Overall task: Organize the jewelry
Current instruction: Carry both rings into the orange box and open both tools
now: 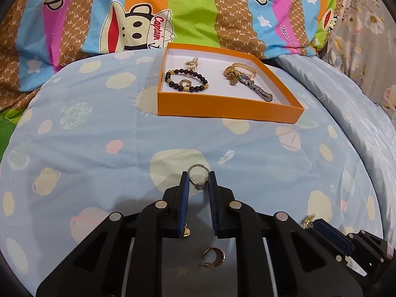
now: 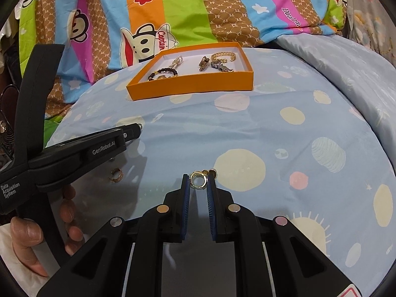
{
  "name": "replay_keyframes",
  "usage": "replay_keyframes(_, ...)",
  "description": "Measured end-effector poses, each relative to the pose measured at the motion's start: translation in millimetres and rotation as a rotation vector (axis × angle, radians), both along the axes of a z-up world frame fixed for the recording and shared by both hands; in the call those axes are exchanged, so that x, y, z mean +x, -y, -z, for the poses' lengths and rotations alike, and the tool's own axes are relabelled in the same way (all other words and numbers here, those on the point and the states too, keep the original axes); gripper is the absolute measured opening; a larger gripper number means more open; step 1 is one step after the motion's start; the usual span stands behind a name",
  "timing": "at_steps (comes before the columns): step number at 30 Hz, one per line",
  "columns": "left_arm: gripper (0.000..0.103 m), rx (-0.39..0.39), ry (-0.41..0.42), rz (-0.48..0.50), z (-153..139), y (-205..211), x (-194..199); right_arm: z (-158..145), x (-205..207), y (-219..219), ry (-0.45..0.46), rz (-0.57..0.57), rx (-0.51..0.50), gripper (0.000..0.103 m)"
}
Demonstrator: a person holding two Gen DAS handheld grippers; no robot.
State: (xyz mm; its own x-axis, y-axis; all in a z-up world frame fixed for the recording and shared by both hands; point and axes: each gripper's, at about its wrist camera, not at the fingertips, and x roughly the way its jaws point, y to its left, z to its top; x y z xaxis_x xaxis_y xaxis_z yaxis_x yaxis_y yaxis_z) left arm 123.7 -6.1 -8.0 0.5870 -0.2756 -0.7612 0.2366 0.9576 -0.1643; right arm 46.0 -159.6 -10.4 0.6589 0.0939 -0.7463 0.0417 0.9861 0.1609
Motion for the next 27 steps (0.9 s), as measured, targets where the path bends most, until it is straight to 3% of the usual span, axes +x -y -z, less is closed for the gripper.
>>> replay_keyframes(17,0.012,-0.055,0.043,-0.006,-28.9,-20.4,-13.3,-22.2,18.9,12.2,0.057,0.018,0.012,0.012)
replay_keyframes(27,0.012,-0.044,0.103,-0.029,-52.7,-32.0,8.1,-56.1,69.8,29.3,0.138,0.023,0.006,0.012)
